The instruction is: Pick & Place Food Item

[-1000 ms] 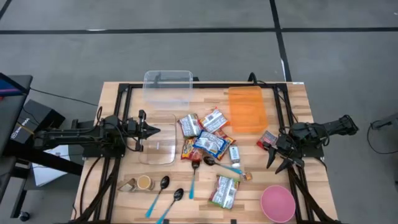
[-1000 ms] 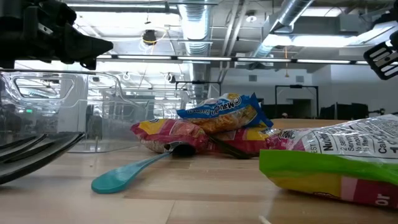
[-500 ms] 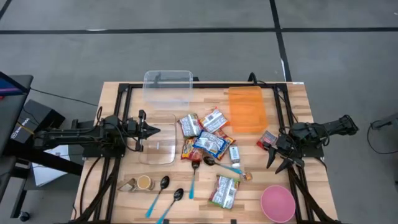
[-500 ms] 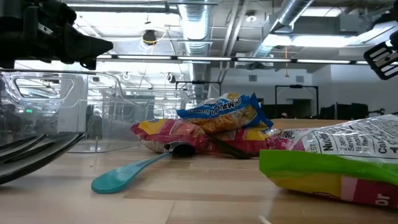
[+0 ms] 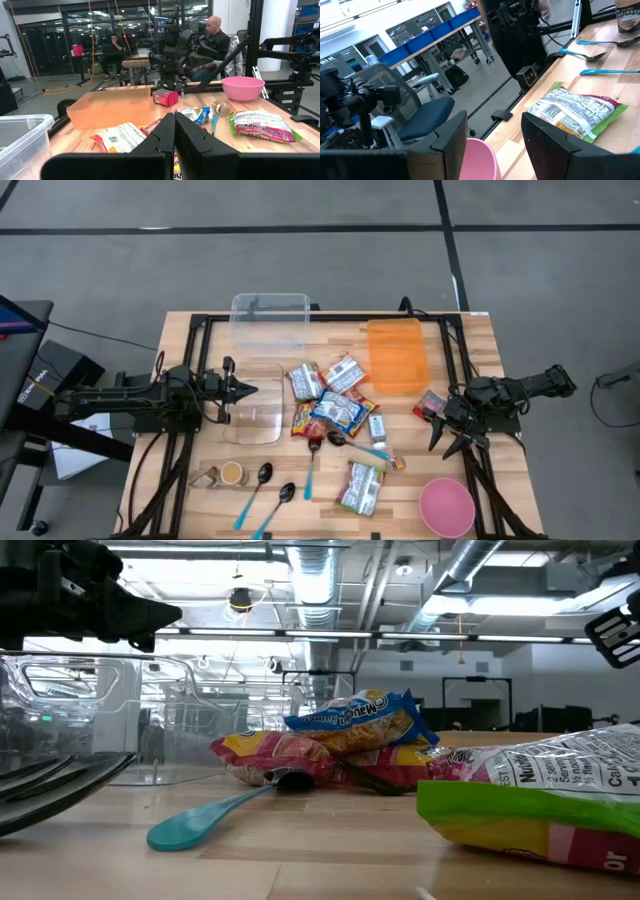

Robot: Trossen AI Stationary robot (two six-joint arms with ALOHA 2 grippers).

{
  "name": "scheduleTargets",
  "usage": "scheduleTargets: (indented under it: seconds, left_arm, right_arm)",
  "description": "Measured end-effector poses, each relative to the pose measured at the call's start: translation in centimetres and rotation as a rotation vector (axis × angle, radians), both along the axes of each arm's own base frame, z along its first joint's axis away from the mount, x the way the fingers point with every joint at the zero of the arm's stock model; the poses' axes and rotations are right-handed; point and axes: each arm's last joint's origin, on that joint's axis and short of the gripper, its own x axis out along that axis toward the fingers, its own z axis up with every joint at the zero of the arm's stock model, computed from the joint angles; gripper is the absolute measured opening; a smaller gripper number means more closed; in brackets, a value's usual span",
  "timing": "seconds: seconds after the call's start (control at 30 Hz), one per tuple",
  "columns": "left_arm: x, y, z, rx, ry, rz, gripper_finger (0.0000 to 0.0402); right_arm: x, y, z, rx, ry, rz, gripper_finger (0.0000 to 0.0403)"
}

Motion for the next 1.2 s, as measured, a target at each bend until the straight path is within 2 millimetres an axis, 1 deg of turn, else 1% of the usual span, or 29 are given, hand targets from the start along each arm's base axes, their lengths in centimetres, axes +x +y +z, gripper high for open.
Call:
scheduleTargets:
  seconds: [0.57, 0.63, 0.67, 0.77, 0.8, 0.83, 0.93, 1.03, 1.13, 1.2]
  left_arm:
    - [0.0, 0.0, 0.1, -0.013, -0.011, -0.002, 0.0002]
    - [0.0, 0.0, 0.4, -0.088, -0.04, -0.009, 0.0002]
    - [-0.1, 0.0, 0.7, -0.156, -0.073, -0.017, 0.0002]
    - [-0.3, 0.0, 1.7, -0.483, -0.188, -0.071, 0.0002]
    - [-0.3, 0.0, 2.0, -0.578, -0.226, -0.091, 0.0002]
    - [-0.4, 0.0, 2.3, -0.633, -0.265, -0.098, 0.0002]
    - [-0.7, 0.3, 3.1, -0.682, -0.386, -0.04, 0.0002]
    - [-1.1, 0.7, 3.9, -0.808, -0.516, -0.022, 0.0002]
    - [-1.3, 1.0, 4.0, -0.866, -0.568, 0.013, 0.0002]
    - [-1.4, 1.1, 4.1, -0.875, -0.602, 0.049, 0.0002]
  right_arm:
    - [0.0, 0.0, 0.0, 0.0, 0.001, 0.0, 0.0182]
    - [0.0, 0.0, 0.0, 0.0, 0.0, 0.0, 0.0182]
    - [0.0, 0.0, 0.0, 0.0, 0.0, 0.0, 0.0182]
    - [0.0, 0.0, 0.0, 0.0, 0.0, 0.0, 0.0182]
    - [0.0, 0.0, 0.0, 0.0, 0.0, 0.0, 0.0182]
    - [0.0, 0.0, 0.0, 0.0, 0.0, 0.0, 0.0182]
    - [0.0, 0.0, 0.0, 0.0, 0.0, 0.0, 0.0182]
    - [0.0, 0.0, 0.0, 0.0, 0.0, 0.0, 0.0182]
    - [0.0, 0.0, 0.0, 0.0, 0.0, 0.0, 0.0182]
    - [0.0, 0.0, 0.0, 0.0, 0.001, -0.002, 0.0182]
